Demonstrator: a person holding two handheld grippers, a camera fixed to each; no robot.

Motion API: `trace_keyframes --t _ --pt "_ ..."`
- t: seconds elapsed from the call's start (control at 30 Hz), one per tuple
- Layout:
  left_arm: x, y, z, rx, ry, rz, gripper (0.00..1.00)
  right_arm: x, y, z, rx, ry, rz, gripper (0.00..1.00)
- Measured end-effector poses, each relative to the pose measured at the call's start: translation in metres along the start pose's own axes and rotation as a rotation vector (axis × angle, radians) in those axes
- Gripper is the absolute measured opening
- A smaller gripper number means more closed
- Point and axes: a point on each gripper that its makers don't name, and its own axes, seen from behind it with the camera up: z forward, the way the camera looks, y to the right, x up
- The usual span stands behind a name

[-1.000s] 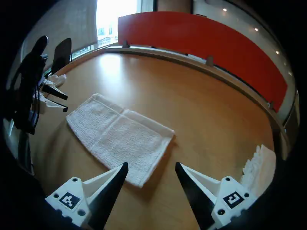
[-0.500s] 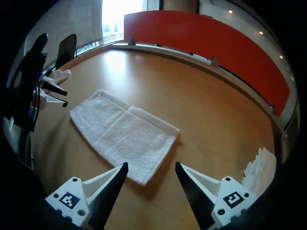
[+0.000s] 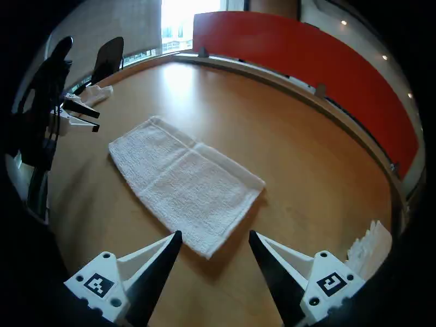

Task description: Fold towel

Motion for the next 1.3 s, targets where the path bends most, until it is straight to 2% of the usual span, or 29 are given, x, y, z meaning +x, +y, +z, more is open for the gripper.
trace_keyframes --t 0.47,0.9,1.1,1.3 --pt "-0.009 -0.014 -0.019 0.046 0.033 -0.052 0.94 -0.005 -0.005 0.003 0.047 -0.032 -0.053 0.95" --pt "-0.012 -0.022 -0.029 0.059 0.072 -0.072 0.94 -0.013 -0.007 0.002 0.069 -0.064 -0.081 0.94" --pt "-0.019 -0.025 -0.033 0.069 0.080 -0.076 0.94 -0.023 -0.008 0.003 0.079 -0.086 -0.085 0.88" --pt "-0.029 -0.031 -0.039 0.088 0.091 -0.086 0.94 -0.033 -0.009 0.005 0.091 -0.112 -0.101 0.74"
